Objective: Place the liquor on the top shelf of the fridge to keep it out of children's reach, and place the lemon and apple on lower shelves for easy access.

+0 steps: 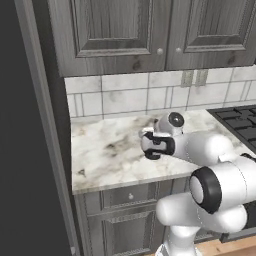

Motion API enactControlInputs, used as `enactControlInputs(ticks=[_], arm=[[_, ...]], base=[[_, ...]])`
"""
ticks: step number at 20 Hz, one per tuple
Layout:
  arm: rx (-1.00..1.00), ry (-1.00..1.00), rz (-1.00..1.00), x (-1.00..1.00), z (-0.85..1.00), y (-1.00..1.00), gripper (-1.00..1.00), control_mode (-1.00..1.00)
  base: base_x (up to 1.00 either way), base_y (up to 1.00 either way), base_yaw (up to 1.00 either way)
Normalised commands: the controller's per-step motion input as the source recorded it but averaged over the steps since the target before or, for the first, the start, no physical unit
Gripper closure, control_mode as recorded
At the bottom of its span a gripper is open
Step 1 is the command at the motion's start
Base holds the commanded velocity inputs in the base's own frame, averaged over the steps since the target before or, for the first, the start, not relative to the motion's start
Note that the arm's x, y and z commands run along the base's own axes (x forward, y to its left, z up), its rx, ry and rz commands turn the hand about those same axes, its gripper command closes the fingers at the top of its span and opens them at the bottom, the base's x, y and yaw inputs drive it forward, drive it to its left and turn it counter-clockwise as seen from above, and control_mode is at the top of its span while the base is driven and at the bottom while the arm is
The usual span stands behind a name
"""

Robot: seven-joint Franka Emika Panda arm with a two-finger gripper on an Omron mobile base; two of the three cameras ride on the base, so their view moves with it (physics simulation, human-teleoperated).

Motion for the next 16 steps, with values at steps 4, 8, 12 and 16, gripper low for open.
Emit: enactControlInputs(ticks=[4, 8, 12, 16], arm=[[-0.03, 0.0, 0.0, -0.69, 0.94, -0.24, 1.0, -1.0], [-0.04, -0.03, 0.0, -0.74, 0.83, -0.21, 1.0, -1.0], [-0.03, -0.01, 0.0, -0.83, 0.81, -0.21, 1.0, -1.0], [0.0, 0.0, 0.0, -0.84, 0.78, -0.22, 1.0, -1.0]], base=[[0.0, 0.0, 0.0], [0.0, 0.0, 0.0], [0.0, 0.0, 0.0], [0.0, 0.0, 0.0]])
